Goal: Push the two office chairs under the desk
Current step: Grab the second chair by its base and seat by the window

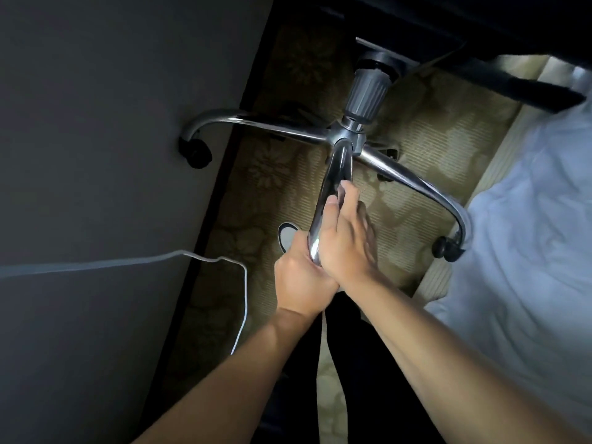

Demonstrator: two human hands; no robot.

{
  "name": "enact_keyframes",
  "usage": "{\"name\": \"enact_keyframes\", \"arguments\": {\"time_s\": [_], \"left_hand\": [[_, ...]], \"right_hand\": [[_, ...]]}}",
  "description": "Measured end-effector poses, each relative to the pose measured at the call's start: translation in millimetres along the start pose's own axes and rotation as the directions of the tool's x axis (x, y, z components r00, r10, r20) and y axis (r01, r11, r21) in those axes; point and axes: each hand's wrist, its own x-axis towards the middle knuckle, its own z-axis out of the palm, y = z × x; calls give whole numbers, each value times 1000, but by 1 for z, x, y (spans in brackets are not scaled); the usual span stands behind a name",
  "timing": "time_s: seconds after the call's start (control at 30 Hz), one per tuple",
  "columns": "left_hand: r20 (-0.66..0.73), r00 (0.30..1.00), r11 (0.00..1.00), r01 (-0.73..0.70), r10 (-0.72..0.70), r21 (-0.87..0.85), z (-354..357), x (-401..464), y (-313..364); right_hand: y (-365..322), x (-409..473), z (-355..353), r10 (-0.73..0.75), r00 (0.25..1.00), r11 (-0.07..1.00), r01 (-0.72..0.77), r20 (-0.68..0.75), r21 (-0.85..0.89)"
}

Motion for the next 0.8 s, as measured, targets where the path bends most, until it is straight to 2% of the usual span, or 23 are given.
{"name": "enact_keyframes", "arguments": {"time_s": [0.2, 0.3, 0.5, 0.67, 0.8], "left_hand": [[-90, 995, 999, -38, 39, 10, 10, -25, -42], [-154, 988, 1000, -9, 10, 9, 17, -36, -65], [-208, 978, 999, -40, 36, -17, 30, -50, -107], [-193, 981, 998, -35, 24, -55, 44, -69, -155], [-124, 992, 993, -10, -4, -115, 52, -90, -196]], "right_hand": [[25, -27, 31, -70, 998, 995, 70, -2, -72], [38, -41, 47, -113, 994, 990, 113, -2, -86], [53, -62, 72, -147, 989, 983, 145, -15, -111], [77, -84, 104, -153, 988, 972, 144, -35, -186], [100, -107, 133, -127, 992, 961, 129, 25, -243]]}}
